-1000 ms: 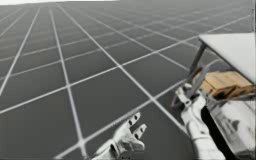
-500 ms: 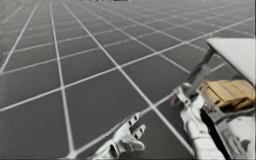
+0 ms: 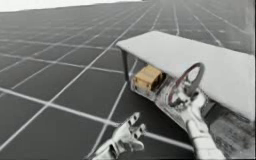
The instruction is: Pick up and drop off the object
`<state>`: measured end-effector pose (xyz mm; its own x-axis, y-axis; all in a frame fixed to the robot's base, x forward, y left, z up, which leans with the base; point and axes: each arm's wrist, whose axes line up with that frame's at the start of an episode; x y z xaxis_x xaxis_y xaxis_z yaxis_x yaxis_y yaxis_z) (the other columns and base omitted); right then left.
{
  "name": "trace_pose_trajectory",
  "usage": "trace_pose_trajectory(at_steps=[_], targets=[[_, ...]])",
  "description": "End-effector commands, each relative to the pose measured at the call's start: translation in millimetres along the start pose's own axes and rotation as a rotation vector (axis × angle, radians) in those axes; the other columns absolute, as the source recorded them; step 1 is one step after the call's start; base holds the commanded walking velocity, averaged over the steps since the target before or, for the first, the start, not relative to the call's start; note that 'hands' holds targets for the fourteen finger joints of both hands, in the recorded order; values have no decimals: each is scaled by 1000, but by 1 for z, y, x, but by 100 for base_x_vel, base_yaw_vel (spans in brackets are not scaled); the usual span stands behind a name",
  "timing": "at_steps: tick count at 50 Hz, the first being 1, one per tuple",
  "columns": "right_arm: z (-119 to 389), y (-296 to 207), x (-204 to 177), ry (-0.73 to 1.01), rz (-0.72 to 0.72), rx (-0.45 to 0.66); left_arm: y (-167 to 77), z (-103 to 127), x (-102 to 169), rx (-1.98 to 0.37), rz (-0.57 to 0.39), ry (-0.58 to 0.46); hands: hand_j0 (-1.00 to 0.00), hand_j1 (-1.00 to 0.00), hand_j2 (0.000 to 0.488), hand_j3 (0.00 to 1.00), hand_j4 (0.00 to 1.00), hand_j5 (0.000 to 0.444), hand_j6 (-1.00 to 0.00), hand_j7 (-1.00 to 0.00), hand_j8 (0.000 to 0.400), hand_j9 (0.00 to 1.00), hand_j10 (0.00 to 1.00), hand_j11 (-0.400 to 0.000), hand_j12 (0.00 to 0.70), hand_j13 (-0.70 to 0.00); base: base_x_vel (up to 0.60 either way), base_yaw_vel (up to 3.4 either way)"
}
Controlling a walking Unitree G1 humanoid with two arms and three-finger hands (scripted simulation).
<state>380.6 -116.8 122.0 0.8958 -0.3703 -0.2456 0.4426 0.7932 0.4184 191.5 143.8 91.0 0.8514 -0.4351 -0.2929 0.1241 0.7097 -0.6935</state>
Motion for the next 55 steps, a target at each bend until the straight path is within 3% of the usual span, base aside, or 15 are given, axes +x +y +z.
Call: trace_pose_trajectory(at_steps=[1,55], targets=[[5,1,-1,-20,5,0,0,-1,0,-4,-8,1,0,0,0,1000,1000,0,0,0,0,1000,1000,-400,0,-700,27,-100],[5,1,-1,-20,5,0,0,-1,0,-4,-8,1,0,0,0,1000,1000,0,0,0,0,1000,1000,-400,0,-700,29,-53]])
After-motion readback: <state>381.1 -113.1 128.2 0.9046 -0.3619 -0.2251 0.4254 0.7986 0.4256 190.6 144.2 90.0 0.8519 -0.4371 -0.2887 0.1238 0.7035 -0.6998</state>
